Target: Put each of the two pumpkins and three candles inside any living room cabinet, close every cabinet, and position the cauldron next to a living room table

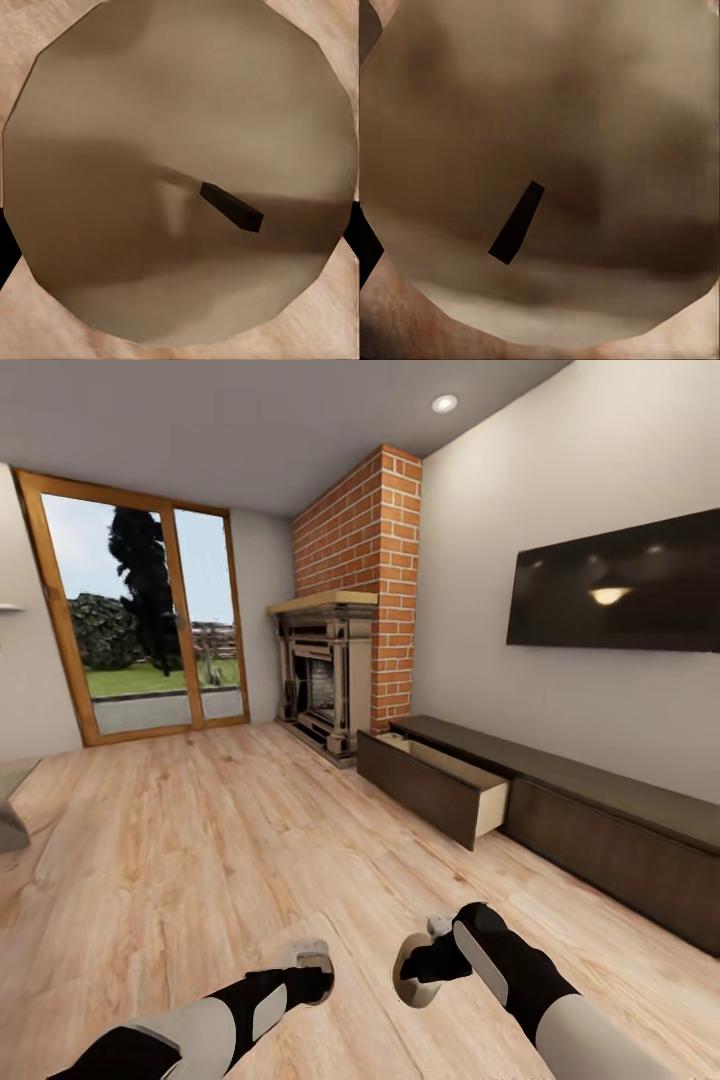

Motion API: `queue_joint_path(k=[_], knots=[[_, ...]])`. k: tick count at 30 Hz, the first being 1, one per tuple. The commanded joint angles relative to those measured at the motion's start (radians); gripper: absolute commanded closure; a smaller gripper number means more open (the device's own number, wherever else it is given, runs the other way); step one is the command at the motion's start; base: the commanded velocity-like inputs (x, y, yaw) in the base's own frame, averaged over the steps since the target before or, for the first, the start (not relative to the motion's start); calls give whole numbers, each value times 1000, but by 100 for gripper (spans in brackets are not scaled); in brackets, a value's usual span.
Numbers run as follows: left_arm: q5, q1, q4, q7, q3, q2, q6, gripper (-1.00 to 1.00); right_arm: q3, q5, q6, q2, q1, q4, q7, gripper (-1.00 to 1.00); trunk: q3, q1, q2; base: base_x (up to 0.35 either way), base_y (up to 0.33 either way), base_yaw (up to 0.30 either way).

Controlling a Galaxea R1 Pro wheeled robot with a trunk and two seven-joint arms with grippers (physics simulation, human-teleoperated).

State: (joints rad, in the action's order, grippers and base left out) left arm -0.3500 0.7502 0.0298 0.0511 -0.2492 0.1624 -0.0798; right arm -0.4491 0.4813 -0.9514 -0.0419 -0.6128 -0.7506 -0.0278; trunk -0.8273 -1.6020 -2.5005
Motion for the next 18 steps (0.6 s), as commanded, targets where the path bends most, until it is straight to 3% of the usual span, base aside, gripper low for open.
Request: queue_joint_path(k=[1, 7, 14, 18], knots=[[-10, 1, 3, 4, -8, 0, -1, 100, -4, -2, -3, -1, -1, -1, -2, 100, 3, 1, 0, 0, 0, -295], [-10, 1, 2, 4, -7, 0, -2, 100, -8, -2, -3, -1, -1, -2, 0, 100, 19, 10, 15, 0, 0, -241], [-12, 1, 1, 4, -7, -1, 0, 100, -11, -5, -3, 0, -1, 18, 0, 100, 28, 21, 36, 0, 0, -22], [-19, 1, 0, 5, 3, -5, -1, 100, -9, -4, 6, 0, 0, 91, -1, 100, 41, 36, 64, 0, 0, -1]])
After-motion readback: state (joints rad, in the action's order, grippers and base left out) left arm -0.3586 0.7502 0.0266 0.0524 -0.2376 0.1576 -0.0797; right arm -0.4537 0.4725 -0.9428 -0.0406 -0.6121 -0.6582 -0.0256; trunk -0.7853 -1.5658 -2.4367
